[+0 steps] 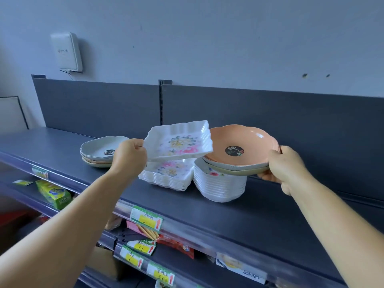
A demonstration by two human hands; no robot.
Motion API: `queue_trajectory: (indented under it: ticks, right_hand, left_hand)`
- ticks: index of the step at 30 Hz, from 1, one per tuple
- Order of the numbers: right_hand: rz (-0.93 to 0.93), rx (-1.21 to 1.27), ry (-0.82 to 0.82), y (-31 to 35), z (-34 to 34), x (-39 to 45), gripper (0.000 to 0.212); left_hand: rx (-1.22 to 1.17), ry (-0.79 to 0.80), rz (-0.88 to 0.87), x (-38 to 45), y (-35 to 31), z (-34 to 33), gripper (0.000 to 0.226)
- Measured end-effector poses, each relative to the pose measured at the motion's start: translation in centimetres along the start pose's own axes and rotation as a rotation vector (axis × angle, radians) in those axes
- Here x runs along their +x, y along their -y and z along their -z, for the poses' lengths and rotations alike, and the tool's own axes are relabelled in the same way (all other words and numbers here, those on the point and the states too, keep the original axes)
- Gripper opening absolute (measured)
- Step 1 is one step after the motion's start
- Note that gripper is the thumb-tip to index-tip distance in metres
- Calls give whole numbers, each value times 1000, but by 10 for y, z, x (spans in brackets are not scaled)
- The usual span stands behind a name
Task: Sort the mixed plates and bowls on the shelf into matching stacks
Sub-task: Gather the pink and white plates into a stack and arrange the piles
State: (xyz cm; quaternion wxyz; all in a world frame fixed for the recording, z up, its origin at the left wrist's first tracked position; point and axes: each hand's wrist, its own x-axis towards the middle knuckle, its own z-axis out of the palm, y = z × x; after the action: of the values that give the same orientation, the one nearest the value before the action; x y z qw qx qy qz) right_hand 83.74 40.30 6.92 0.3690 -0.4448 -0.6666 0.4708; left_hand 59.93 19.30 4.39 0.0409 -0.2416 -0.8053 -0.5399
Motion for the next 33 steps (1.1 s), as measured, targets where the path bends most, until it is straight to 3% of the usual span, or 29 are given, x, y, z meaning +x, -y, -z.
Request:
queue_trajectory:
  ticks: [8,15,23,29,33]
  right_hand:
    - [-21,-6,-13,13,-41,5,32]
    - [-40,-12,-92,23,-81,-10,30]
    - [-103,22,-234,30,-123,-33,30]
    - [-121,37,-277,33,-140,-50,31]
    - [-108,27,-290,33,-143,-52,30]
  left_hand:
    - [42,-32,34,33,50,24,28]
    - [69,109,25,74,90,25,29]
    - [131,321,-36,106,100,7,21]
    - [162,386,-27,112,93,-14,25]
    - [256,449,-4,110,90,-24,16]
